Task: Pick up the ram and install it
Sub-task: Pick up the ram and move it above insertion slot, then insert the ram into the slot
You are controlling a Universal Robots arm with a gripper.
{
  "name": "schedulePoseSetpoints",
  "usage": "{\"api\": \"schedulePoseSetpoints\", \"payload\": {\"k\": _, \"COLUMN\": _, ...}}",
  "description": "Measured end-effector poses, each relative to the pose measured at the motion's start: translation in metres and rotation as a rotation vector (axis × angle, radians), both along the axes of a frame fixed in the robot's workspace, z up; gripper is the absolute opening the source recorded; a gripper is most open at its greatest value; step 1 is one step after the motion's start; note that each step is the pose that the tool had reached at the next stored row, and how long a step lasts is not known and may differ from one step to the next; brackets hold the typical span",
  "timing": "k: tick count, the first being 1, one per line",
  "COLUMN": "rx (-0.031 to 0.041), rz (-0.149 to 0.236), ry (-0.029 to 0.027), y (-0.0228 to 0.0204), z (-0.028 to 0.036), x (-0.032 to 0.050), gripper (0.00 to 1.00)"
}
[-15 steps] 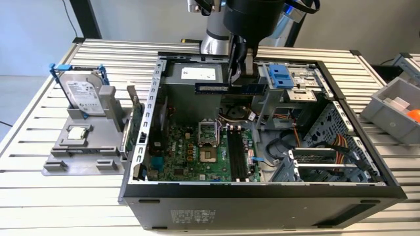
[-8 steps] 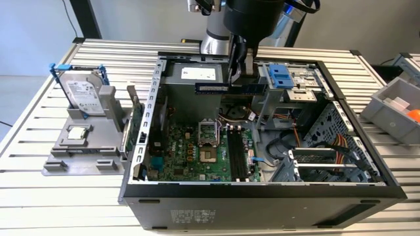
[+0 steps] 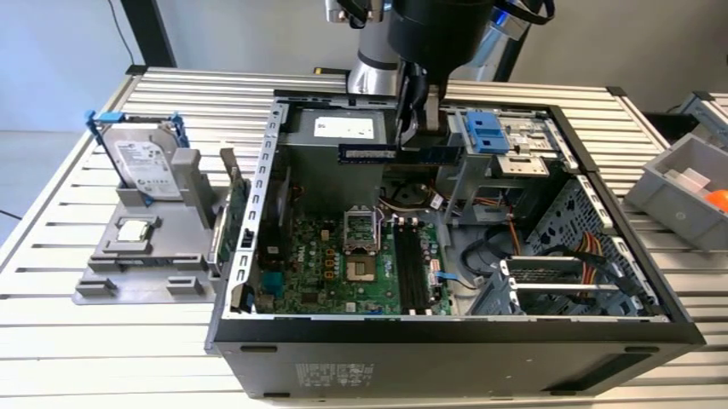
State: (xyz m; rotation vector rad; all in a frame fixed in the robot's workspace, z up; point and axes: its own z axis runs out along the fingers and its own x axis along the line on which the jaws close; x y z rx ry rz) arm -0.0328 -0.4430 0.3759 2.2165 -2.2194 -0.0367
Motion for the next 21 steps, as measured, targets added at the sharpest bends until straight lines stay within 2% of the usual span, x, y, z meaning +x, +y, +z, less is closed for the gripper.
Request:
{"api": "schedulePoseSetpoints", "payload": {"k": 7, "rx": -0.0002, "rz": -0.055, "ry": 0.0000, "y": 0.0000, "z": -0.0001, "x": 0.0016, "gripper": 0.00}}
{"api": "schedulePoseSetpoints", "payload": {"k": 10, "rx": -0.0003, "rz": -0.069, "ry": 0.0000, "y": 0.0000, "z": -0.0002, "x": 0.0050, "gripper": 0.00}}
{"api": "schedulePoseSetpoints", "payload": {"k": 14, "rx": -0.0006, "rz": -0.071, "ry": 0.0023, "y": 0.0000, "z": -0.0003, "x": 0.0180, "gripper": 0.00}}
{"api": "schedulePoseSetpoints", "payload": {"k": 21, "rx": -0.0015, "rz": -0.071, "ry": 0.0151, "y": 0.0001, "z": -0.0002, "x": 0.0444, "gripper": 0.00}}
